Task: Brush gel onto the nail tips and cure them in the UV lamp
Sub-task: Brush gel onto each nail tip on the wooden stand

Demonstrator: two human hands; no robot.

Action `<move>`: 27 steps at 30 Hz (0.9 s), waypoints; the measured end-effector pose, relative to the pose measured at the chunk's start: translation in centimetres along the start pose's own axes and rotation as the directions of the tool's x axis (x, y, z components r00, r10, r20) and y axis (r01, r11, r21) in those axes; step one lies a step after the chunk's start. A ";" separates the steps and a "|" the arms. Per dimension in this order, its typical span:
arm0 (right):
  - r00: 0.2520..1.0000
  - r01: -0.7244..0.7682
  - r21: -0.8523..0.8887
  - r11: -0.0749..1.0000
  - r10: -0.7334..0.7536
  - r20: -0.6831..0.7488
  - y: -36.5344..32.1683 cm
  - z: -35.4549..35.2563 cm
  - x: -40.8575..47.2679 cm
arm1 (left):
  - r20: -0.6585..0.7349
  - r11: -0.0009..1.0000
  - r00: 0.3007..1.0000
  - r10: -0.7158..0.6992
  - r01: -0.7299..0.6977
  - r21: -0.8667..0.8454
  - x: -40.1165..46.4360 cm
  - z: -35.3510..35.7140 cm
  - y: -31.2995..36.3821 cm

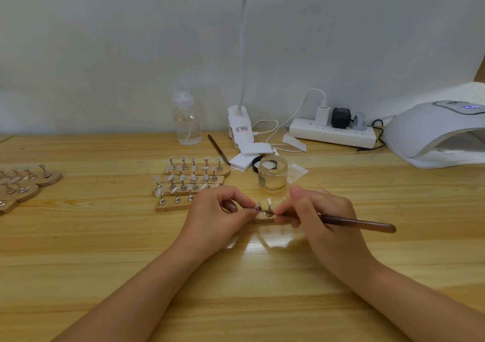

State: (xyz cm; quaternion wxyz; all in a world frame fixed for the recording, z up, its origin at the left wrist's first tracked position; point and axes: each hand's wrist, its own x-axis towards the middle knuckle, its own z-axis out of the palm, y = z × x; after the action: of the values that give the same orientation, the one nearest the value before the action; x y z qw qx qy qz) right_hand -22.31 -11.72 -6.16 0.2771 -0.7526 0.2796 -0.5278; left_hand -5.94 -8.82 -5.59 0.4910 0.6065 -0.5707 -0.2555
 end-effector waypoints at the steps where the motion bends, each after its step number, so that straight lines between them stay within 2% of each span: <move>1: 1.000 0.011 0.001 1.000 -0.011 -0.007 0.0 0.0 -0.1 | -0.002 1.000 1.000 0.001 -0.001 -0.001 0.0 0.0 0.0; 4: 0.997 0.067 -0.058 0.996 -0.069 -0.028 0.0 0.0 0.0 | -0.004 1.000 1.000 -0.002 0.002 0.003 0.0 0.0 0.0; 8: 0.999 0.036 -0.016 0.999 -0.036 -0.006 0.1 0.0 0.0 | -0.001 1.000 1.000 -0.004 0.004 -0.002 0.0 0.0 0.1; 13: 0.998 0.067 -0.105 0.992 -0.066 0.013 0.1 0.0 0.1 | 0.003 1.000 1.000 -0.007 0.007 -0.005 0.0 -0.1 0.1; 18: 0.999 0.052 -0.053 0.997 -0.052 -0.003 0.1 0.0 -0.1 | -0.002 1.000 1.000 -0.006 0.006 -0.008 0.0 0.0 0.1; 21: 0.999 0.055 -0.095 0.994 -0.055 0.003 0.0 0.0 0.1 | 0.000 1.000 1.000 -0.006 0.006 -0.018 0.1 0.0 0.0; 25: 1.000 0.019 -0.030 0.999 -0.019 -0.007 -0.1 0.0 -0.1 | -0.005 1.000 1.000 -0.008 0.007 -0.020 0.0 0.0 0.0; 27: 1.000 0.019 -0.072 0.997 -0.021 -0.022 -0.2 -0.1 0.1 | -0.005 1.000 1.000 -0.011 0.010 -0.022 0.0 0.0 0.0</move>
State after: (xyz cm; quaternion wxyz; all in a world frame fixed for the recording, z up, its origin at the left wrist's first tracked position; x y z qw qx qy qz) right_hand -22.32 -11.65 -5.97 0.2414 -0.7587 0.2941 -0.5288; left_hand -5.98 -8.86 -5.56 0.4976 0.6048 -0.5635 -0.2628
